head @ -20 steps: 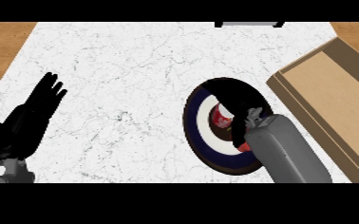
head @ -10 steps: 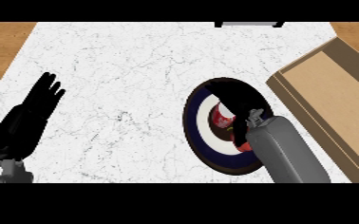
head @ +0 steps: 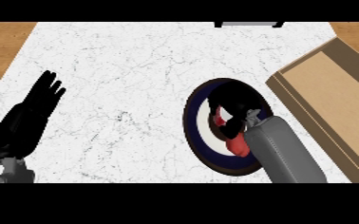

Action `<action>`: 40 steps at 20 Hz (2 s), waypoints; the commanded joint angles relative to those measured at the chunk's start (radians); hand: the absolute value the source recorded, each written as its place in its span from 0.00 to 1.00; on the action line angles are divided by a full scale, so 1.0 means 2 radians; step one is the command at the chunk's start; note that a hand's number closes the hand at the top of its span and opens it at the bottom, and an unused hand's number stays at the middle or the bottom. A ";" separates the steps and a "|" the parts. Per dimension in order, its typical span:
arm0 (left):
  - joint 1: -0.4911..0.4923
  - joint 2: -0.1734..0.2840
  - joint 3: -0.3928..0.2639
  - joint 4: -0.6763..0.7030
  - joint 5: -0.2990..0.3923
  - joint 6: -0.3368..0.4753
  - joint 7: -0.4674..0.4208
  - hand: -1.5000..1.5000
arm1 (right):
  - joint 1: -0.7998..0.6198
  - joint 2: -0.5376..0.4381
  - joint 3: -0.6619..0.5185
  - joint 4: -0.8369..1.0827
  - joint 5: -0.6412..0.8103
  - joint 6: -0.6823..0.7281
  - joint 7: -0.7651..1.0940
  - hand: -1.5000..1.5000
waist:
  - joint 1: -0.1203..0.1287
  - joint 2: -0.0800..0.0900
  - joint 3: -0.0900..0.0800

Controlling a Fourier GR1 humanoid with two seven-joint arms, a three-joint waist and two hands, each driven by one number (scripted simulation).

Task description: Pick the can from the plate and place it in the cardboard box

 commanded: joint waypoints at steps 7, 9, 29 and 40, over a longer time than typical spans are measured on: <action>-0.030 -0.004 0.005 0.054 -0.020 -0.003 -0.026 0.50 | 0.023 0.001 -0.044 0.020 0.020 -0.043 0.000 1.00 | -0.004 0.002 0.000; 0.008 0.007 0.020 0.025 -0.003 -0.021 -0.030 0.50 | 0.062 0.014 -0.061 -0.013 0.024 -0.047 0.065 1.00 | -0.005 0.000 0.000; -0.001 -0.010 0.003 -0.013 -0.007 -0.004 0.016 0.50 | 0.055 0.015 -0.106 -0.444 0.051 0.036 0.245 1.00 | -0.006 -0.002 0.000; -0.025 0.002 0.025 0.023 0.007 -0.014 0.014 0.50 | -0.042 -0.041 -0.269 -0.466 0.022 0.105 0.298 1.00 | -0.004 0.000 0.000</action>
